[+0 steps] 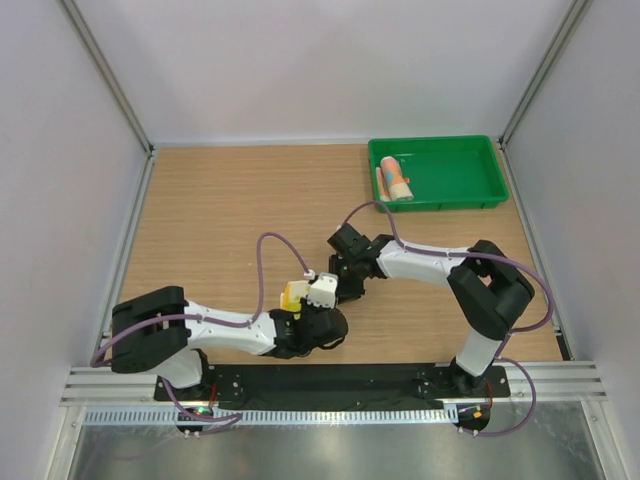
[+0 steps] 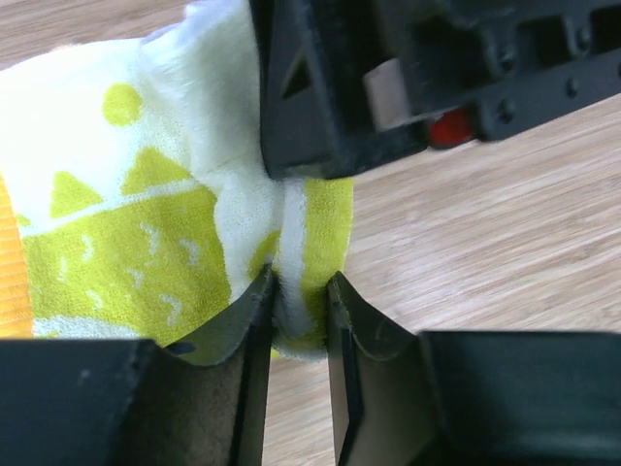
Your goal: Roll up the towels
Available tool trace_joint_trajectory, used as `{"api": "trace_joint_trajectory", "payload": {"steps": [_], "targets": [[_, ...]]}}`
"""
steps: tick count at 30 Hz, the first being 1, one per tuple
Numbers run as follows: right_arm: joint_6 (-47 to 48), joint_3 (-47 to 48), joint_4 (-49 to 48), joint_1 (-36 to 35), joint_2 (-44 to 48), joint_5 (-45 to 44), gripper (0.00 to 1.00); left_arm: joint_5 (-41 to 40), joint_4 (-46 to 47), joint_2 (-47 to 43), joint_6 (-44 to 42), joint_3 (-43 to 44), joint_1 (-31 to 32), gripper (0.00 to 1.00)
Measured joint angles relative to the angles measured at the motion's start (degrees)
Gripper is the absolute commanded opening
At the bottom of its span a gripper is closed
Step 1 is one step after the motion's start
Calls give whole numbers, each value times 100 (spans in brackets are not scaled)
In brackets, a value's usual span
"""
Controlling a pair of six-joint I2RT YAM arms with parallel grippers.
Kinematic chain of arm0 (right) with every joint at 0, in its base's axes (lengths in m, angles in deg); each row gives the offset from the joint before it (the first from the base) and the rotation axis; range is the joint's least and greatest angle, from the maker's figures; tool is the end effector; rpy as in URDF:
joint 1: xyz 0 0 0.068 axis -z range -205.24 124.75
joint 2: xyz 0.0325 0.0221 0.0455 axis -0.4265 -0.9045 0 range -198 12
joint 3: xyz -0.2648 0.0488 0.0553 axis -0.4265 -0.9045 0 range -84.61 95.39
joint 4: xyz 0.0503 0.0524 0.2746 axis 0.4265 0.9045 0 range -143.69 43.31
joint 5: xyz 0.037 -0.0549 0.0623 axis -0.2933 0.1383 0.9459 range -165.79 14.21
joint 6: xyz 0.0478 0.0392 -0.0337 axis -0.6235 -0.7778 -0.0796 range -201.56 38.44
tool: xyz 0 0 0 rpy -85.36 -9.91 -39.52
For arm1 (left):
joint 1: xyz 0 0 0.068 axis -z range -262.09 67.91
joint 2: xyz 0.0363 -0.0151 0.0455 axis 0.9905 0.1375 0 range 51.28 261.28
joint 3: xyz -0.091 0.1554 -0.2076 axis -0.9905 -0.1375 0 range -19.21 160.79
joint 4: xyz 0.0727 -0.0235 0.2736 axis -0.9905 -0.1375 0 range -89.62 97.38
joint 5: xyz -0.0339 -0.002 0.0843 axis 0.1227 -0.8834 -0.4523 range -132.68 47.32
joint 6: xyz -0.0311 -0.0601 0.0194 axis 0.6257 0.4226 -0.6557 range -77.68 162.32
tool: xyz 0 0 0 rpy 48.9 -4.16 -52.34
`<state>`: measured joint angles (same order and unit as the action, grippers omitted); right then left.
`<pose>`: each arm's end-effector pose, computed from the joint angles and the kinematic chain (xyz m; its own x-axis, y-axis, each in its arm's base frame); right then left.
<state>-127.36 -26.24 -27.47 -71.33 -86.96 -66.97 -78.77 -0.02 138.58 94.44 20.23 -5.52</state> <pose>0.2407 0.2628 0.1266 -0.9848 -0.0015 -0.1734 -0.0684 0.9222 0.3805 0.1029 -0.2850 0.1210 -0.6760 0.0850 -0.7320 0.2842 0.9465 -0.1526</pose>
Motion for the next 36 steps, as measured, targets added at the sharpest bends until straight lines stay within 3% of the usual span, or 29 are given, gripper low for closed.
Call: {"api": "trace_joint_trajectory", "payload": {"steps": [7,17,22,30,36], "targets": [[284,192,256,442,-240,411,40,332,748,-284,39,-437,-229,21],[656,439,584,986,-485,813,45,492,1104,-286,50,-514,-348,16],[837,758,780,1233,-726,874,61,566,1307,-286,15,-592,-365,13],[1014,1305,708,1834,-986,367,62,990,1449,-531,-20,-822,-341,11],[1084,1123,608,2175,-796,66,63,1506,1773,-1165,127,-1445,-531,4]]}}
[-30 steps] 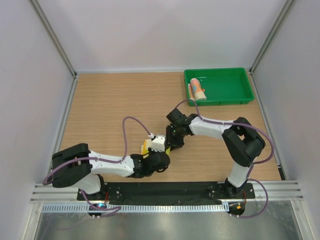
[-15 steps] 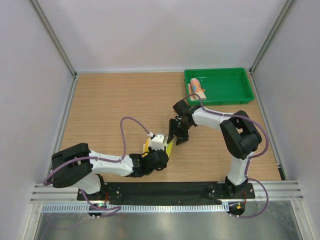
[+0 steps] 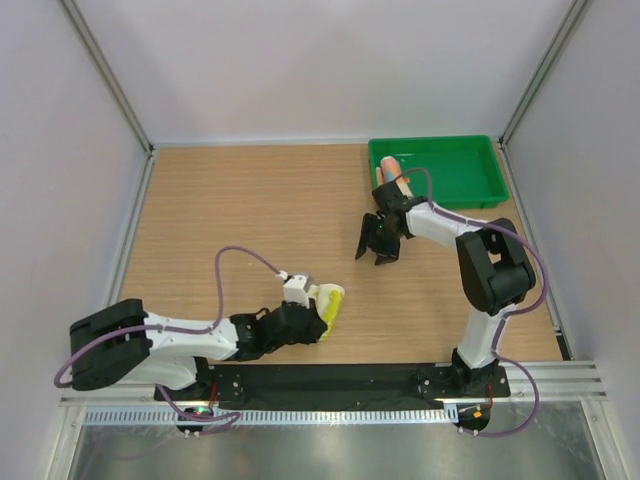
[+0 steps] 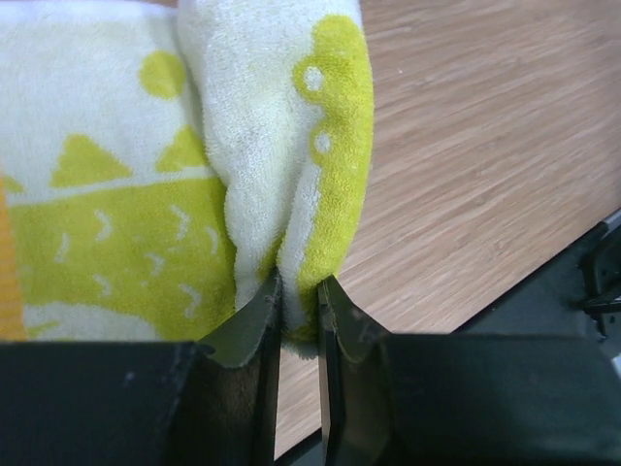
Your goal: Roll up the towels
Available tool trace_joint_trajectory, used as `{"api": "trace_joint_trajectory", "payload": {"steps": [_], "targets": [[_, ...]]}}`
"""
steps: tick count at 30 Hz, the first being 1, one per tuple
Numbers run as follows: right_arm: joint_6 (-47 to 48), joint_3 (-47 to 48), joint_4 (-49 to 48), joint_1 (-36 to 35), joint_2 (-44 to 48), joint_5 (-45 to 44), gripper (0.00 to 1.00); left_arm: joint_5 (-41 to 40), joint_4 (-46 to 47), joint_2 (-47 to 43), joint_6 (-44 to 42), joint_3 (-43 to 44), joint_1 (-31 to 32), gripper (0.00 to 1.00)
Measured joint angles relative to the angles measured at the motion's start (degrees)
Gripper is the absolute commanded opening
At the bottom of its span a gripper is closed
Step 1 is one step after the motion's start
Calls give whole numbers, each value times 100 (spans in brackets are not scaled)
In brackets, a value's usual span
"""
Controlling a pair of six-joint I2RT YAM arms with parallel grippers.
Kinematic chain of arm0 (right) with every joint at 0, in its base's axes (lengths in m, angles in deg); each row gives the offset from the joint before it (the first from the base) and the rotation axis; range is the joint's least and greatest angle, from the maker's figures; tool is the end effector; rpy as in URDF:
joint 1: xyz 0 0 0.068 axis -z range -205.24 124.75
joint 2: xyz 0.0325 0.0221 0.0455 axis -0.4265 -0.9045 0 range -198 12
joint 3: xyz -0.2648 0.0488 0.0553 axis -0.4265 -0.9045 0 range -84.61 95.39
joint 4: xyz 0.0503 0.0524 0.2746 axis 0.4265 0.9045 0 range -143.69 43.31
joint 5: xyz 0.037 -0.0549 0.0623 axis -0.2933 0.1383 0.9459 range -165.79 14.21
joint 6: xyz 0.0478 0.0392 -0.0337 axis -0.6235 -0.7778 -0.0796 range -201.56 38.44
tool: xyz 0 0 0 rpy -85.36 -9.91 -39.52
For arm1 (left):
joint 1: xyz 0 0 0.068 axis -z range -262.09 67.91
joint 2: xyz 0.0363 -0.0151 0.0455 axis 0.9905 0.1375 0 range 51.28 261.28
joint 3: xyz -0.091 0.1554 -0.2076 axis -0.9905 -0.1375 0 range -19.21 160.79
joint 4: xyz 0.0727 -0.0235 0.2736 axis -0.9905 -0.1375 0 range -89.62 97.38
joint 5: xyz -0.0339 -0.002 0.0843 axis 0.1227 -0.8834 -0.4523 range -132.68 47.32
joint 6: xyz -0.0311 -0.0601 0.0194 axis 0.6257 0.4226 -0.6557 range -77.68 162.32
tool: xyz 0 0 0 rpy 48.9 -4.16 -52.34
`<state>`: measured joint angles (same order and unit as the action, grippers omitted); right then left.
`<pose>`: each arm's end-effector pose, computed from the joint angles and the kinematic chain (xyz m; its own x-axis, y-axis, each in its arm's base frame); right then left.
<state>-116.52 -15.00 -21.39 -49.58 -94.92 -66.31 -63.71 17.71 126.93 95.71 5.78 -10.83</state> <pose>0.3544 0.1707 0.1302 -0.9628 0.1849 -0.1970 0.1135 0.9385 0.3261 0.1057 -0.2475 0.1186 -0.7630 -0.0831 -0.6411 0.3079 0.8252 -0.4735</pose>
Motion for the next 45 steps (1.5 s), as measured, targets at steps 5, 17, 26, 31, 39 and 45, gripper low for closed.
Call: {"api": "trace_joint_trajectory", "payload": {"steps": [5,17,26,31,39,45], "targets": [[-33,-813,-378,13,828,310,63,514,636,-962,562,-1027,-697,0],[-946,-3174,-3733,-981,1825,2208,70,863,1775,-2144,2463,-2247,-1445,0],[-1792,-3060,-6317,-1843,240,2522,68,706,896,-3097,3123,-2249,-1508,0],[-2155,-3126,-7289,-1928,-114,2520,67,713,323,-3134,3379,-2249,-1508,0],[-2691,-3526,-8336,-1934,-306,2649,67,741,455,-2479,3491,-2234,-1508,0],[-2562,-3449,-8312,-2111,-398,2743,50,811,940,-1856,3475,-2164,-1508,0]]}}
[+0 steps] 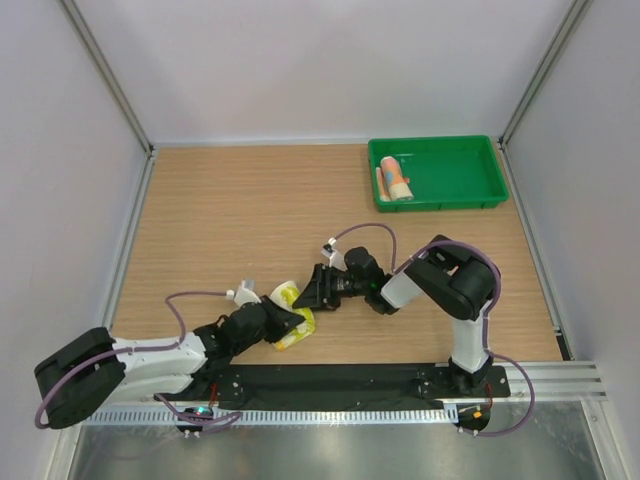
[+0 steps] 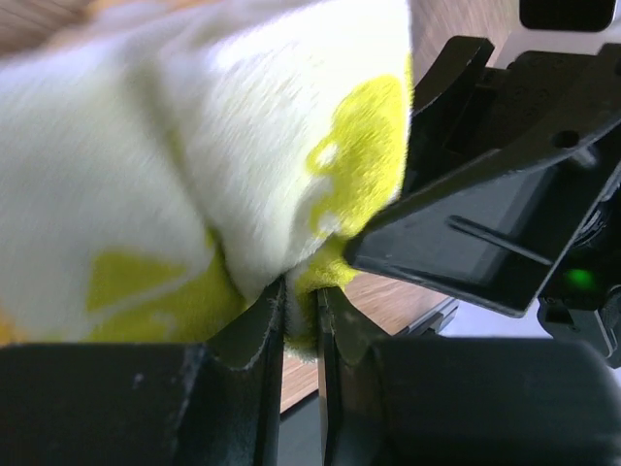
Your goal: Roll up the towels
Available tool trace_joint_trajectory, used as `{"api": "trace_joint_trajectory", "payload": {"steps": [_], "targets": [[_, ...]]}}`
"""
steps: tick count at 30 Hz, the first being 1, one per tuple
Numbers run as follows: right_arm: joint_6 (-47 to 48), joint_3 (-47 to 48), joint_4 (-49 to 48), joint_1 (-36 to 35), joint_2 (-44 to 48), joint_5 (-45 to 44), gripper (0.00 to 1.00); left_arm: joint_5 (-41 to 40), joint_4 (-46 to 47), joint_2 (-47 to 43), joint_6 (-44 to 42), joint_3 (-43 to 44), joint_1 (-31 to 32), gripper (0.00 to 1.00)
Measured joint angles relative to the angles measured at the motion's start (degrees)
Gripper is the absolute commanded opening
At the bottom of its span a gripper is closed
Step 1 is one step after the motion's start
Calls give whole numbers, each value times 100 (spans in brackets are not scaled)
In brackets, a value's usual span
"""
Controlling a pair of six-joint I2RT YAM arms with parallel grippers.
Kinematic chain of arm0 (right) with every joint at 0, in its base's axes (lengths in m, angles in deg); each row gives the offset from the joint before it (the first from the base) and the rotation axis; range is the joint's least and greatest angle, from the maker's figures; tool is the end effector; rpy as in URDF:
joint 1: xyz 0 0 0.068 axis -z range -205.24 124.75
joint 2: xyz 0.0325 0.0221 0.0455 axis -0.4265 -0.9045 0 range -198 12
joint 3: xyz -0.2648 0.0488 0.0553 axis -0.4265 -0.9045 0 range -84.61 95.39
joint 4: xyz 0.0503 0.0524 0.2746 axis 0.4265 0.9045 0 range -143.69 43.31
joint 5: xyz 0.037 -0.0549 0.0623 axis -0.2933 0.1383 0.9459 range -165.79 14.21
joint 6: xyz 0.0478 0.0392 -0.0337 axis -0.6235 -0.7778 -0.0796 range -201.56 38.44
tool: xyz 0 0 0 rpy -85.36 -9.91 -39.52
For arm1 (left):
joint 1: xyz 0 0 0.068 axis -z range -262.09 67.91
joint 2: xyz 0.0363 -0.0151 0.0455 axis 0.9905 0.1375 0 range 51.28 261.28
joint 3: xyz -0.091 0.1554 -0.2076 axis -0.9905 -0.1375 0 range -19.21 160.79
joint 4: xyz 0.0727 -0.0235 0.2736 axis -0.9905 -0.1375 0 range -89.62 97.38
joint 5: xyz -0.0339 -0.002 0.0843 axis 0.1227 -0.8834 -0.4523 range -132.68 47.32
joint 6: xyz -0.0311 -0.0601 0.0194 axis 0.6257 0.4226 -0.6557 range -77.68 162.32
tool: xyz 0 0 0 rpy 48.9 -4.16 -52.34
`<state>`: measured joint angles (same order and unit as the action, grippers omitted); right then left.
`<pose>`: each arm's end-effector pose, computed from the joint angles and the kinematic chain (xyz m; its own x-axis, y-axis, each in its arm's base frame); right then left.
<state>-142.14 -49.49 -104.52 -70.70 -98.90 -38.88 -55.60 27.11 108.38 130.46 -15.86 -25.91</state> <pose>0.2194 0.2723 0.0655 -0.9744 0.0028 -0.2247 -0.2098 0.3468 0.9142 0.1168 -0.1513 0.0827 -0.7164 -0.6809 -0.1519 -0.2882 0.4872 -0.8244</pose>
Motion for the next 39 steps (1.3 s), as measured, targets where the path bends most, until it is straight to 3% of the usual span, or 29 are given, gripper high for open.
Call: {"api": "trace_joint_trajectory", "payload": {"steps": [4,7,8,11,17,27,34,39], "targets": [[376,258,529,-111,-11,-149,31,109,490,516,-9,44,-2,1],[595,380,896,-114,-9,-232,20,192,601,817,-166,192,-11,17],[678,442,1088,-114,15,-262,16,232,501,942,-291,348,-20,28],[1084,654,1926,-116,256,-511,11,382,87,1325,-730,953,-39,42],[1882,970,3829,-179,1023,-1554,7,660,-890,1462,-1534,1790,2,56],[2433,1060,6043,-330,2149,-3901,2,254,-3324,1204,-2557,2706,46,57],[2297,1456,7659,-651,2417,-5711,1,-297,-4015,1027,-2765,2756,282,57],[2181,2184,8647,-1379,1869,-6815,1,-645,-4129,1370,-2863,3040,472,56]]}}
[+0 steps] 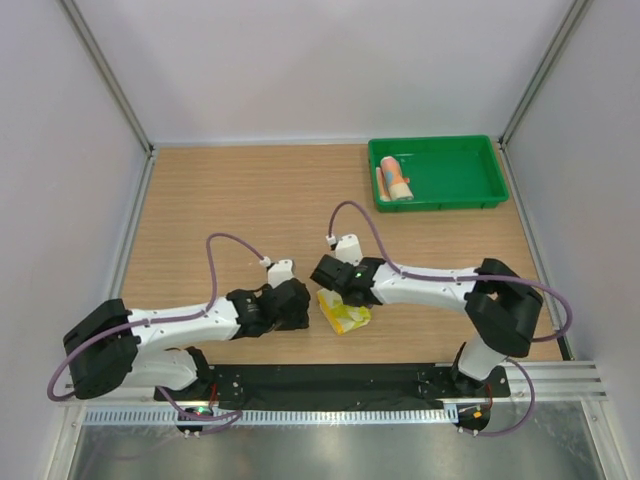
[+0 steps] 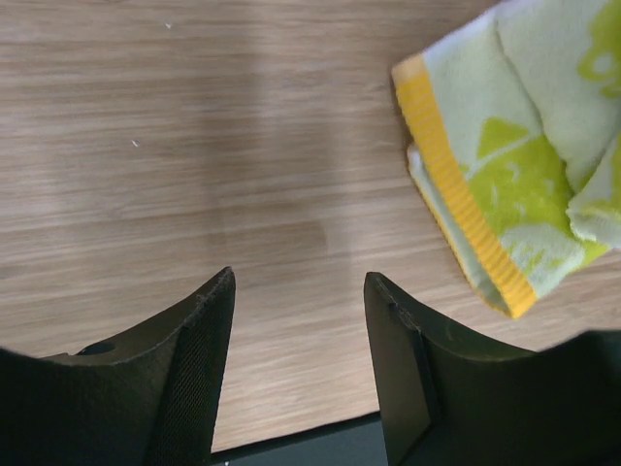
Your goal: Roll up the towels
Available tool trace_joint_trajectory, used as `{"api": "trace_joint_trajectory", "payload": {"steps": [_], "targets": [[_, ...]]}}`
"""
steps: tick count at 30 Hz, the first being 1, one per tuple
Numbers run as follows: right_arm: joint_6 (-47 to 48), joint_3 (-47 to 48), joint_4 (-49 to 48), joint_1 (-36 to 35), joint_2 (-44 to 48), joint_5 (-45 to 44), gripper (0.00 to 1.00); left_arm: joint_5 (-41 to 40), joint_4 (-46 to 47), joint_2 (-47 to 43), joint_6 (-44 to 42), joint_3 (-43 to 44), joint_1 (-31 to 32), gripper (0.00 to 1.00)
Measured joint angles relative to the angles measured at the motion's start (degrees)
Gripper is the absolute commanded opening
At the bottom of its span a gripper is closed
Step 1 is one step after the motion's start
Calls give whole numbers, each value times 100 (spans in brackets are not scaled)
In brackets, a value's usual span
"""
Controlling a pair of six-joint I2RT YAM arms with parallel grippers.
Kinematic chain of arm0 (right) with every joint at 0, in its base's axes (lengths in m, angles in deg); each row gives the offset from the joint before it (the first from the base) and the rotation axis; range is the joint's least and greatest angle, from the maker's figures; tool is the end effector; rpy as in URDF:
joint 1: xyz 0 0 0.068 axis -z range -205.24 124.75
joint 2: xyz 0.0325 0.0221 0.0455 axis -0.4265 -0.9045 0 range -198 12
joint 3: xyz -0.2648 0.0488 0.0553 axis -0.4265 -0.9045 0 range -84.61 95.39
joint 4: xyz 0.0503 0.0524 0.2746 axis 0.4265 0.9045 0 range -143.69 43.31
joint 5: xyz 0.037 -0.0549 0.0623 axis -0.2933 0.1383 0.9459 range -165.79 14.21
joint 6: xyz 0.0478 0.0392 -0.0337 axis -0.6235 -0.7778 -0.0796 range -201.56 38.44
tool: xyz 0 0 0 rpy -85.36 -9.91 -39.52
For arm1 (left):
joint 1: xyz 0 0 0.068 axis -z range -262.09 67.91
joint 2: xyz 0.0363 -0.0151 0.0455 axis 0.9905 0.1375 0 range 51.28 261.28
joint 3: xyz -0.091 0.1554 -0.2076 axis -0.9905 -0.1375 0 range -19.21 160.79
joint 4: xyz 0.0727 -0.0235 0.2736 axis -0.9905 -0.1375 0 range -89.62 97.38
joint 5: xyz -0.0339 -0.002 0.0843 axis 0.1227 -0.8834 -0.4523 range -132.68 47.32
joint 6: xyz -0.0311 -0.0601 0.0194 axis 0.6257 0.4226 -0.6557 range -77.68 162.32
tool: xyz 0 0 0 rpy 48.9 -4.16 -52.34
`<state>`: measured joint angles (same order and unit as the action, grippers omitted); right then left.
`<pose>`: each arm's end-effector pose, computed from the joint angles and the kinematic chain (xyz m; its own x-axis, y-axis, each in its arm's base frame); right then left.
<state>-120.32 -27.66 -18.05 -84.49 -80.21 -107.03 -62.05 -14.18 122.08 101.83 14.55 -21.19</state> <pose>0.1918 0.2638 0.1567 -0.7825 -0.2681 -0.5619 -0.2027 0.9631 -0.1773 0.1383 -0.2093 0.1411 -0.8485 -0.1470 -0.5083 0.0180 0.9521 -0.3054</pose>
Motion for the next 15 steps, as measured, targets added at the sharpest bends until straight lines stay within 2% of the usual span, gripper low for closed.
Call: {"api": "trace_joint_trajectory", "payload": {"steps": [7,12,15], "targets": [[-466,885,1215,-577,-1421,-1342,1,-428,-452,61,31,35,46,54],[-793,1425,1954,-1080,-2085,-2026,1,-660,-925,-841,299,-385,-125,53],[-881,1641,2328,-1364,-2415,-2223,1,-894,-1314,-1681,522,-562,-173,53]]}}
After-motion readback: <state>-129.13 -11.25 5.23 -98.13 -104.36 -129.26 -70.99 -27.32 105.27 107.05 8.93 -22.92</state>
